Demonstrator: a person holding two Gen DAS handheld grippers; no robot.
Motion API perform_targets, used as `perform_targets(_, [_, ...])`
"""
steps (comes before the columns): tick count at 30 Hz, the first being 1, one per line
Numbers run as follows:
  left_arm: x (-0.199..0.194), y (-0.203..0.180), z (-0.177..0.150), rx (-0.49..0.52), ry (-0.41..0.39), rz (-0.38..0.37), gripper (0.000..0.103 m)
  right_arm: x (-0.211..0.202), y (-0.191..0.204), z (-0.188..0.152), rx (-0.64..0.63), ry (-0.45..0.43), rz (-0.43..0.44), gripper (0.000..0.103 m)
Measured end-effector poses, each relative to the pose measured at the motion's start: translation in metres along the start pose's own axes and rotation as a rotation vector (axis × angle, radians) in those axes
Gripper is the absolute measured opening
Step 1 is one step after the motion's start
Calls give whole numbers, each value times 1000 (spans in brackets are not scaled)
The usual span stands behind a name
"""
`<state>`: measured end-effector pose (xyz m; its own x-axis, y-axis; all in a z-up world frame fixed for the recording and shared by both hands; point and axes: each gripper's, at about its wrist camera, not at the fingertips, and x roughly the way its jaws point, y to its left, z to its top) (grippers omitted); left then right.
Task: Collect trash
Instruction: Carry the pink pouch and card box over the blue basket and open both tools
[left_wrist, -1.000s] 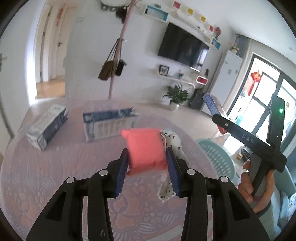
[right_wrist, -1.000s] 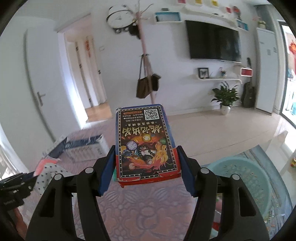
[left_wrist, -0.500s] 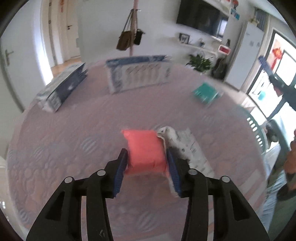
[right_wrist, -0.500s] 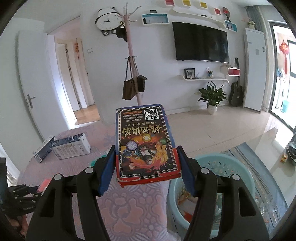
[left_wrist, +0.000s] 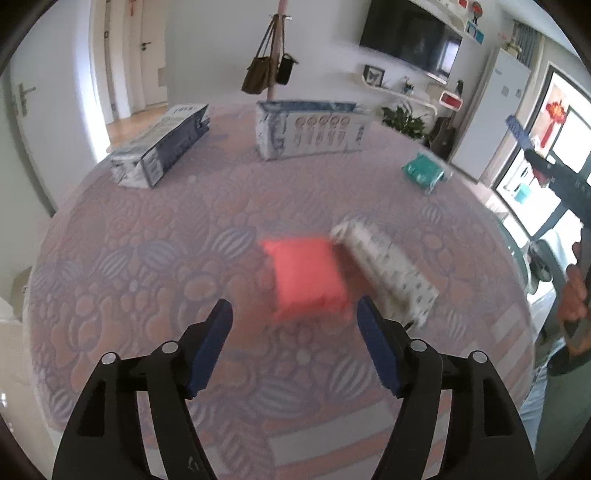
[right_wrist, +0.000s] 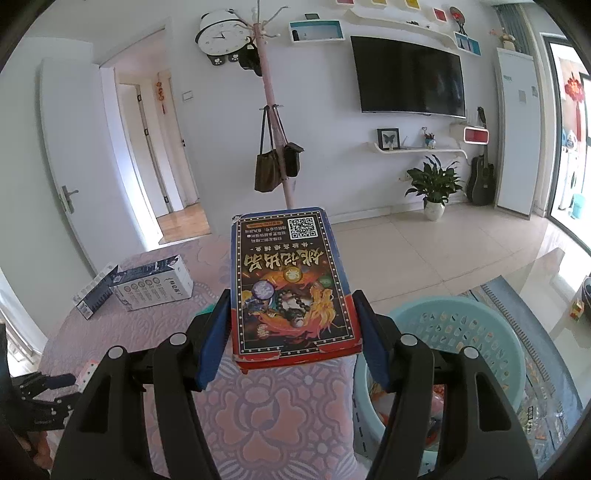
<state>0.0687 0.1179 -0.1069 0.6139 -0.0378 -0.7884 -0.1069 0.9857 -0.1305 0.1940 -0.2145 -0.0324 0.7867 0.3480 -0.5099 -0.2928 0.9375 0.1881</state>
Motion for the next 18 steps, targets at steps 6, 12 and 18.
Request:
perform_targets(6, [10,-9,3,17,10,12,70,2,-4,0,20,12,11,60])
perform_targets(12, [19,-10,18,13,-3,88,48,-4,-11,2,29,6,-2,60])
perform_targets(18, [-14,-9,47,-28,-107,53,36,-35,-26,15,52,-91,-16,60])
